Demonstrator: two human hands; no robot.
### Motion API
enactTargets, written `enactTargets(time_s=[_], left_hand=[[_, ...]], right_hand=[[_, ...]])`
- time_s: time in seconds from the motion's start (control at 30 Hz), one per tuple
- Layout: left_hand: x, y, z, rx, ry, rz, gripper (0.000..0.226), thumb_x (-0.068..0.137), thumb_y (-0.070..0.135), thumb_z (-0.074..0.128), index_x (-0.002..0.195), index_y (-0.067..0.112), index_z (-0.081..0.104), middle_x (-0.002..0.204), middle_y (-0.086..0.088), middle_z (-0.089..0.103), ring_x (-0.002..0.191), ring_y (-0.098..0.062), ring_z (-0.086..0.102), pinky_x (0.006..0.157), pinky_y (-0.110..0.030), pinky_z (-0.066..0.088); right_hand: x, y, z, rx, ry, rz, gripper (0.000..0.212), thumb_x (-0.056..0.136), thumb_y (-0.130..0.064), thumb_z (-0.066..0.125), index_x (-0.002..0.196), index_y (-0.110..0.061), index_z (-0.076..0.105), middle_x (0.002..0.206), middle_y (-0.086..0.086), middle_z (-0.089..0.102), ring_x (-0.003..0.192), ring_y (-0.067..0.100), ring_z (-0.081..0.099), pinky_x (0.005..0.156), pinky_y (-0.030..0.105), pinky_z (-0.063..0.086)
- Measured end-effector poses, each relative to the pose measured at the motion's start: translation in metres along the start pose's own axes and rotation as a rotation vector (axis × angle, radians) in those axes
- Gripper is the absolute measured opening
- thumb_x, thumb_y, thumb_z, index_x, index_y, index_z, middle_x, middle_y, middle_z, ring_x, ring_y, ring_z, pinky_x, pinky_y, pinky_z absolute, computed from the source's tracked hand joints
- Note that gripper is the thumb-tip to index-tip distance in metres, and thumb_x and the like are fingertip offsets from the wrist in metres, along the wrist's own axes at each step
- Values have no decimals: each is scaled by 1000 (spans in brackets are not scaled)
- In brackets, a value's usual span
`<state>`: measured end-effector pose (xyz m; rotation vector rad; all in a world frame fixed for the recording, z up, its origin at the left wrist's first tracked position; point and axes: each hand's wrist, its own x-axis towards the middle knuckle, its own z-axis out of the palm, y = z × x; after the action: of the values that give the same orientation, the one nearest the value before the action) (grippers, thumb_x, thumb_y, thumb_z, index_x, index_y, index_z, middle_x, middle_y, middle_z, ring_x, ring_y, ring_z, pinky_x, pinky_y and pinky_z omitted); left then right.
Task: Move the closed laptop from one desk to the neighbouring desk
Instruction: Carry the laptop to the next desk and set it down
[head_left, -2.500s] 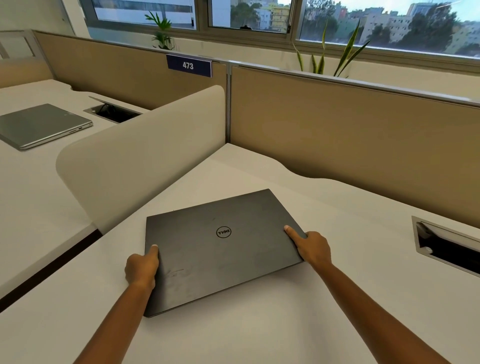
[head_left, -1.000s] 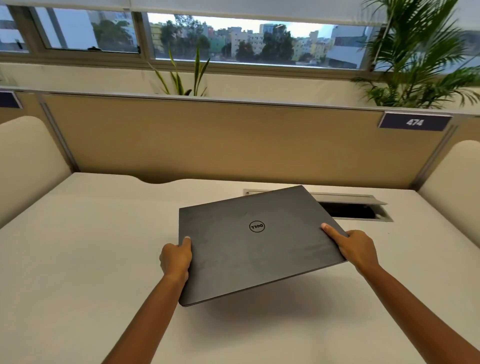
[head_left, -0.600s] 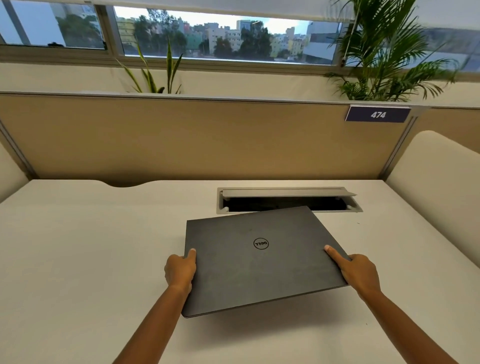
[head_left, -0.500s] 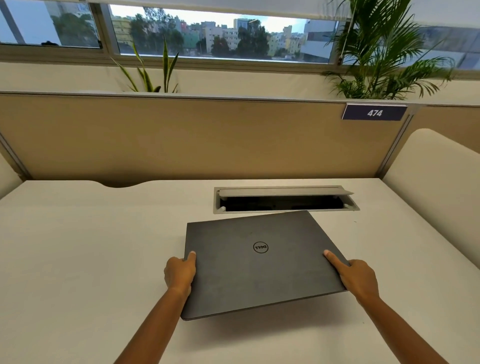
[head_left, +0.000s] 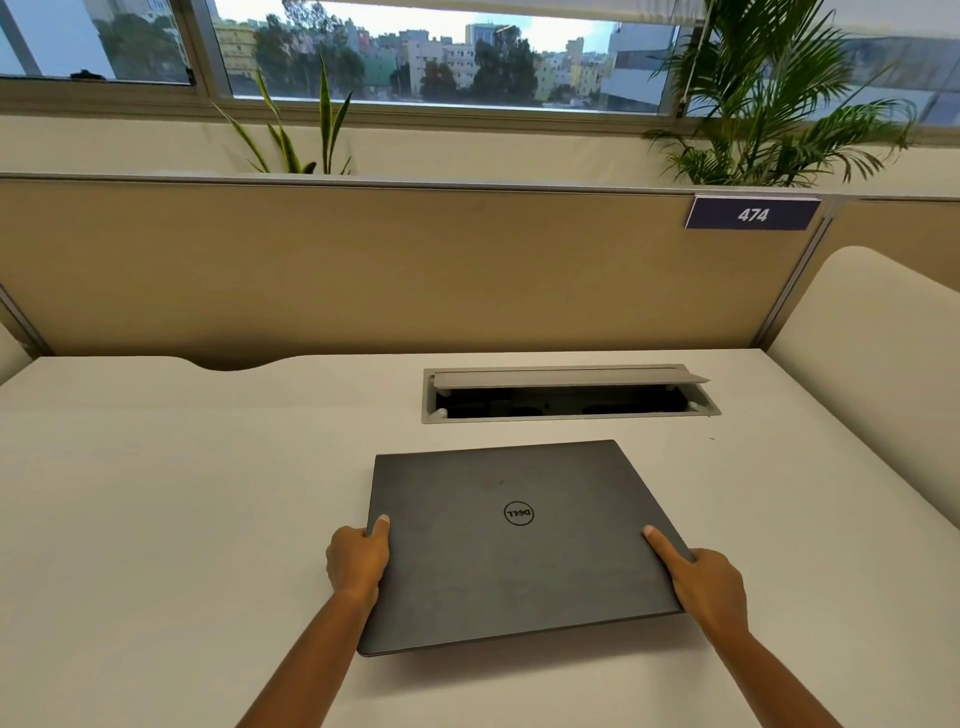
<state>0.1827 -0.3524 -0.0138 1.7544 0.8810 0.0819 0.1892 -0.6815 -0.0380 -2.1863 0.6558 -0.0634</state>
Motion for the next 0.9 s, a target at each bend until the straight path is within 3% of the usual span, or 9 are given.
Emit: enactTargets(time_s=[0.13,0.33,0.53,0.6,0.63,0.7,0.8,0.9], left_hand=[[3,-5,3,5,3,-8,35,92,24,52,75,-6,57,86,-26,61,76,-35,53,84,-48,50],[8,-14,11,-25,0,-18,45,92,23,52,51,7,46,58,-9,48,65,-30,48,67,-34,38],[12,-21,16,-33,25,6,48,92,21,52,46,10,42,51,-7,43,57,-26,41,64,-34,34],[10,-20,17,-50,34,23,34,92,20,53,64,2,57,69,-16,58,72,-35,53,72,-39,43],[8,-20,17,-51,51,23,24,91,20,54,87,-3,61,91,-23,63,90,-41,57,83,-43,47],[5,-19,18,-34,75,-10,40,90,20,56,121,-5,48,127,-26,54,116,-44,49,101,-49,42],[5,-20,18,13,79,13,45,90,20,55,126,-5,43,133,-28,49,120,-44,47,105,-51,40],[3,-22,17,59,79,37,43,90,18,55,125,-5,43,130,-30,50,119,-44,47,104,-51,41]], right_hand=[[6,-1,3,7,4,-13,59,79,-52,61,43,-11,41,45,4,47,47,20,46,45,27,30],[18,-2,6,-5,-15,-8,58,79,-52,61,45,-9,43,49,5,48,49,20,46,47,28,32],[24,0,10,5,-14,-6,60,80,-50,61,43,-12,35,45,3,43,46,19,42,45,28,30],[25,0,11,6,-11,-12,59,80,-49,61,43,-12,35,46,3,43,46,19,42,45,27,30],[26,1,12,8,-7,-17,58,80,-49,62,44,-12,34,46,3,42,46,18,41,46,27,29],[26,3,13,8,2,-30,56,80,-49,62,48,-13,34,48,2,42,47,18,41,46,28,30],[26,4,13,43,-6,-23,41,78,-49,64,75,-12,47,66,2,51,65,24,53,54,31,37],[24,4,12,33,-24,-34,45,78,-49,64,92,-11,45,79,6,55,76,29,56,61,33,41]])
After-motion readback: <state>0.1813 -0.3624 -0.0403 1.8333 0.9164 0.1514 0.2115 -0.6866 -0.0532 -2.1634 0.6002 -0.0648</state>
